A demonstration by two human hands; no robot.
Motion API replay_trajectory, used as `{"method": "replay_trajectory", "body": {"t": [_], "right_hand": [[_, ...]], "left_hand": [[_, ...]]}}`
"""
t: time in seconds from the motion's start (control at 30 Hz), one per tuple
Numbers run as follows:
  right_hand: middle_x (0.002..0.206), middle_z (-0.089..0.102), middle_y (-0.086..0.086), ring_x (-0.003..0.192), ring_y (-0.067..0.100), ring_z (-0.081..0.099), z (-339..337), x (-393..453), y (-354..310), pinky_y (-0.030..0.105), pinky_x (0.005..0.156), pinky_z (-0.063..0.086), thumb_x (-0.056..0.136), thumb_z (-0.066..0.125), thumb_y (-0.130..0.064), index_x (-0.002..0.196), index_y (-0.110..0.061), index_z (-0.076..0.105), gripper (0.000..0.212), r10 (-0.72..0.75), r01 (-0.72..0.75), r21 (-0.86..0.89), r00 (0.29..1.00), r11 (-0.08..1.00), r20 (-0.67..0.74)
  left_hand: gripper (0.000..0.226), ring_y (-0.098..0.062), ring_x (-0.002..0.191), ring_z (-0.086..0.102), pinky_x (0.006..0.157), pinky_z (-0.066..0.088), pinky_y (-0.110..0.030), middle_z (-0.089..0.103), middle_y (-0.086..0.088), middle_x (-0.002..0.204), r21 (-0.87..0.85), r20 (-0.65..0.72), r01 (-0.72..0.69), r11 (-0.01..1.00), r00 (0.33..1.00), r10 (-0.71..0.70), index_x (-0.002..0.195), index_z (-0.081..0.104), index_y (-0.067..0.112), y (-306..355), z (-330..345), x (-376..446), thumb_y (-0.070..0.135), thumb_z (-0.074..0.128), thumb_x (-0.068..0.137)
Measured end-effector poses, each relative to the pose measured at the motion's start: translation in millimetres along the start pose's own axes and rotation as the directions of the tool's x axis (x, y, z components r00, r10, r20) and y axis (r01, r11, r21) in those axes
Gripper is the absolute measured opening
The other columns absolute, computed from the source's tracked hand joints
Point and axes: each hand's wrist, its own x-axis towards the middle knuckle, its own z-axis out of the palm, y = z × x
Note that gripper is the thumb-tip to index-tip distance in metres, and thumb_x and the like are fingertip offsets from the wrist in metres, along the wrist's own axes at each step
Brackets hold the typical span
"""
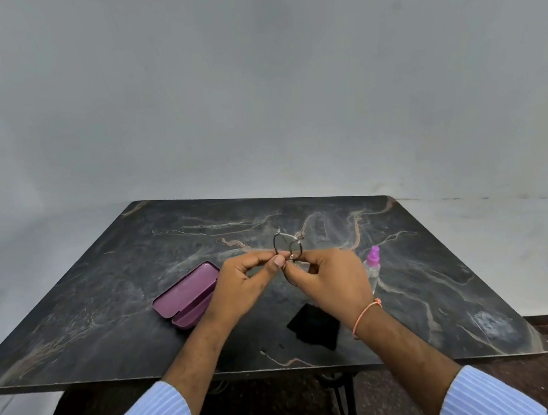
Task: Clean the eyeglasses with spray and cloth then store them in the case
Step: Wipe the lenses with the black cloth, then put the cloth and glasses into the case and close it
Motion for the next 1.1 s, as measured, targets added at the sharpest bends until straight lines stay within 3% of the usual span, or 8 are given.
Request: {"method": "replay_trajectory", "body": {"t": [0.13,0.3,0.47,0.57,0.7,0.8,0.93,1.1], "right_hand": [[0.047,0.057,0.000,0.044,0.005,0.044,-6.7,0.6,7.9,0.023,0.051,0.036,0.092,0.071,-0.061,0.109,-0.038,0.083,0.031,0.082,-0.095,0.261,0.995,0.961,0.062],[0.050,0.051,-0.010,0.050,0.001,0.047,-8.4,-6.1,25.9,0.025,0.058,0.043,0.091,0.079,-0.052,0.121,-0.027,0.079,0.039,0.134,-0.182,0.314,0.977,0.932,0.168],[0.074,0.070,-0.011,0.072,0.002,0.067,-9.6,-34.3,49.1,0.031,0.072,0.057,0.084,0.070,-0.071,0.112,-0.037,0.080,0.045,0.033,-0.053,0.064,0.959,0.997,0.280],[0.088,0.063,-0.015,0.083,0.003,0.064,-8.2,-52.1,57.3,0.034,0.076,0.057,0.078,0.062,-0.080,0.115,-0.041,0.078,0.056,-0.053,0.076,-0.057,0.944,0.995,0.327],[0.099,0.055,-0.020,0.094,0.001,0.062,-6.1,-67.2,67.5,0.028,0.080,0.056,0.075,0.065,-0.081,0.123,-0.041,0.075,0.062,-0.060,0.088,-0.065,0.936,0.994,0.346],[0.102,0.057,-0.018,0.096,0.002,0.062,-7.2,-70.1,69.4,0.029,0.080,0.055,0.084,0.066,-0.072,0.124,-0.040,0.075,0.052,-0.061,0.098,-0.089,0.934,0.991,0.353],[0.097,0.057,-0.018,0.094,0.004,0.063,-7.7,-71.9,68.0,0.023,0.071,0.049,0.094,0.064,-0.059,0.121,-0.040,0.077,0.035,-0.047,0.084,-0.104,0.947,0.991,0.318],[0.090,0.055,-0.020,0.092,0.006,0.064,-8.7,-75.1,65.0,0.011,0.060,0.031,0.097,0.063,-0.053,0.115,-0.044,0.078,0.025,-0.015,0.044,-0.105,0.963,0.994,0.268]], "left_hand": [[0.019,-0.002,0.112,0.076,0.099,0.060,-0.023,0.084,0.013,0.113,0.187,0.074,-0.039,0.982,0.997,0.025,0.117,0.084,0.021,11.6,-2.8,17.8,0.026,0.073,0.103],[0.013,-0.005,0.101,0.080,0.096,0.062,-0.031,0.085,0.013,0.102,0.253,0.115,0.009,0.967,0.993,-0.039,0.106,0.083,0.025,21.7,-2.7,39.3,0.025,0.070,0.106],[0.014,-0.010,0.087,0.081,0.095,0.065,-0.044,0.085,0.010,0.093,0.472,0.186,0.094,0.877,0.961,-0.203,0.100,0.081,0.028,16.0,-0.2,57.9,0.035,0.070,0.105],[0.019,-0.011,0.088,0.075,0.090,0.061,-0.038,0.079,0.016,0.095,0.722,0.307,-0.031,0.692,0.910,-0.279,0.102,0.081,0.028,10.4,3.9,63.0,0.038,0.065,0.106],[0.026,-0.011,0.087,0.065,0.081,0.053,-0.034,0.076,0.007,0.100,0.842,0.374,-0.166,0.514,0.866,-0.333,0.103,0.076,0.021,-1.8,15.8,58.1,0.036,0.056,0.109],[0.024,-0.014,0.084,0.063,0.085,0.058,-0.041,0.068,0.011,0.089,0.847,0.371,-0.169,0.504,0.867,-0.332,0.088,0.067,0.028,-10.9,16.4,53.9,0.035,0.056,0.108],[0.026,-0.009,0.082,0.061,0.078,0.050,-0.031,0.066,0.015,0.088,0.824,0.366,-0.137,0.550,0.869,-0.333,0.104,0.079,0.022,-8.4,17.4,50.4,0.036,0.058,0.109],[0.045,-0.008,0.057,0.052,0.065,0.049,-0.037,0.064,0.003,0.066,0.834,0.324,-0.082,0.546,0.873,-0.364,0.076,0.068,0.021,-9.6,15.7,46.5,0.047,0.055,0.109]]}}
